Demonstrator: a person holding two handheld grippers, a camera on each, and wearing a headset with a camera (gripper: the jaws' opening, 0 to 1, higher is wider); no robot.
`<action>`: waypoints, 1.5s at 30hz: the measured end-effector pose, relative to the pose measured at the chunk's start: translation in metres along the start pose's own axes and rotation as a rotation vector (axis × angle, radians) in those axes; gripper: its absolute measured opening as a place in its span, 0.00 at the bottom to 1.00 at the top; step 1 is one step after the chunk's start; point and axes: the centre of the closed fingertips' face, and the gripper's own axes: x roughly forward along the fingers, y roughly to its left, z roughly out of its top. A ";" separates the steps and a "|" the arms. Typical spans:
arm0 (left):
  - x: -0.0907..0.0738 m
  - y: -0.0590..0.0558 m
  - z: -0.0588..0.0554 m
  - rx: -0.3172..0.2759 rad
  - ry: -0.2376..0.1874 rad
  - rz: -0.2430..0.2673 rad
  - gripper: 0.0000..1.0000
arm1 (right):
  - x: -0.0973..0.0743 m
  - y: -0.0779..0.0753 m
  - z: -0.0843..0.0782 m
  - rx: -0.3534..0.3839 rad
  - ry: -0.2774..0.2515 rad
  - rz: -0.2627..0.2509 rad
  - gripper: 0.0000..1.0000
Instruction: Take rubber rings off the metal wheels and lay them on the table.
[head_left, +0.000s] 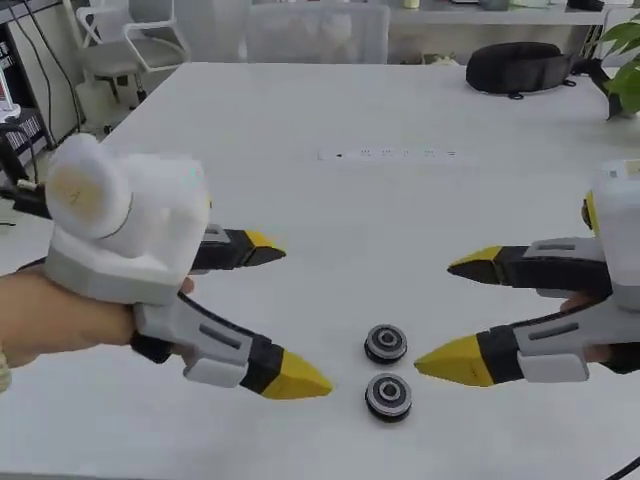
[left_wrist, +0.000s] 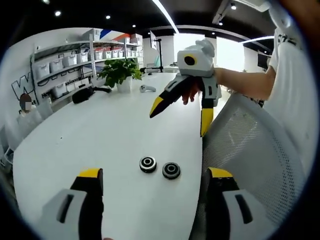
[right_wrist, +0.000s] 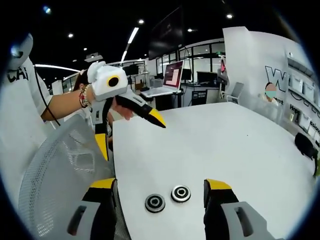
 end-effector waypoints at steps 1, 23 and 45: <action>0.003 0.001 0.002 0.007 -0.007 0.000 0.81 | 0.003 0.001 0.001 0.002 -0.016 0.012 0.69; 0.063 -0.012 0.018 0.076 -0.162 -0.047 0.57 | 0.015 -0.001 -0.042 0.088 -0.036 0.049 0.50; 0.091 -0.029 -0.030 0.042 -0.107 -0.106 0.24 | 0.044 0.008 -0.096 0.055 0.127 0.070 0.31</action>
